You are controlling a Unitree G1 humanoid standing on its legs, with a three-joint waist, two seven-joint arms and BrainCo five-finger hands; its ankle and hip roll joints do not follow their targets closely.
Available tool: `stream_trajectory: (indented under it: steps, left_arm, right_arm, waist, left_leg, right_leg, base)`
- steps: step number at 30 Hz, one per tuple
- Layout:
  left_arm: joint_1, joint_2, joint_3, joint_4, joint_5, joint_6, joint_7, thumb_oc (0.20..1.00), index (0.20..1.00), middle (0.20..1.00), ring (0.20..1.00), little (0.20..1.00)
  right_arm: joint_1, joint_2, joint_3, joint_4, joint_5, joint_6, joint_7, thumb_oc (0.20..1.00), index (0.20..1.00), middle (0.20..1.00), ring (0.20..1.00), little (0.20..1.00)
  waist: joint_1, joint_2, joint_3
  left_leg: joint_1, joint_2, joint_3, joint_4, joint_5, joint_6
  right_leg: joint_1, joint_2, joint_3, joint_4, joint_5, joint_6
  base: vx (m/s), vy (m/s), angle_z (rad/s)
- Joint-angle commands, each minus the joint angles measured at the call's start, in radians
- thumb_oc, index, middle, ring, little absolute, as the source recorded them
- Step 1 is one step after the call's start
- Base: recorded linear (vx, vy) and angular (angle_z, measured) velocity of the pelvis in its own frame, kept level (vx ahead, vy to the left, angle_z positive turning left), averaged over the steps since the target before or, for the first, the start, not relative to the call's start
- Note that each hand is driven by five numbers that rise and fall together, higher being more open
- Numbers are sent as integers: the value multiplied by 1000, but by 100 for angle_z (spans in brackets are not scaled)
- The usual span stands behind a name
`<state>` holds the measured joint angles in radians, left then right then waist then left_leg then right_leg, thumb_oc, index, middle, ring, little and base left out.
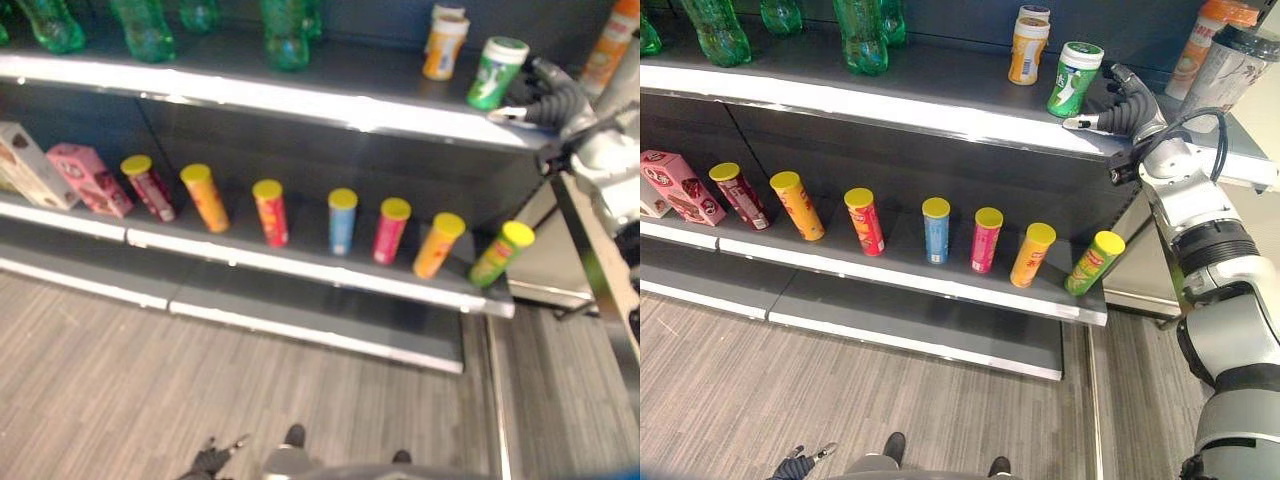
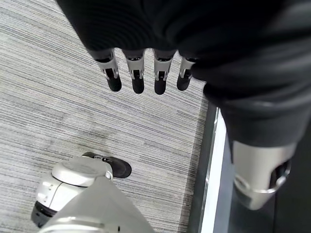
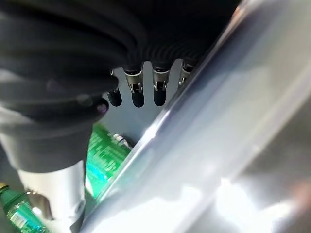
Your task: Put the goods on the table back onto the shelves and tidy them up.
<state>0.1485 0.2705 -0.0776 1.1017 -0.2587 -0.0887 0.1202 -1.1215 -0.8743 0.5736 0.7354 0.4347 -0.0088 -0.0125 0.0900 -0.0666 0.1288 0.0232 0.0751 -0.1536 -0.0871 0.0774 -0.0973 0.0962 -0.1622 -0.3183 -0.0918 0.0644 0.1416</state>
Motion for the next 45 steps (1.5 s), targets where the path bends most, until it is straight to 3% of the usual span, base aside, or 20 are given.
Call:
stream_trajectory:
  steps: [1,11,27,45]
  left_arm:
    - [-41,53,-15,21,-11,-13,23,1000,1000,1000,1000,1000]
    - [-44,53,-17,21,-14,-13,27,1000,1000,1000,1000,1000]
    - [-57,56,-25,42,-25,-18,49,1000,1000,1000,1000,1000]
    - [-75,49,-34,64,-15,-9,65,1000,1000,1000,1000,1000]
  right_arm:
    - [-152,19,62,-9,35,-37,-19,1000,1000,1000,1000,1000]
    - [-179,55,76,22,23,-35,-21,1000,1000,1000,1000,1000]
    - [-283,191,66,291,-87,0,-59,1000,1000,1000,1000,1000]
    - [-312,290,46,372,-160,22,-90,1000,1000,1000,1000,1000]
  waist:
    - [30,-61,10]
    - [37,-62,9]
    - [63,-59,1]
    - [71,-58,-4]
  left_leg:
    - [17,21,33,18,-112,-38]
    - [16,19,32,17,-113,-37]
    - [10,12,21,18,-112,-31]
    - [8,6,15,20,-115,-26]
  right_leg:
    - [4,-55,19,54,-68,32]
    - [4,-57,21,56,-68,33]
    - [11,-60,14,50,-65,34]
    - [11,-62,13,50,-64,33]
  base:
    - [0,0,0]
    - [0,0,0]
    - [0,0,0]
    - [-4,3,2]
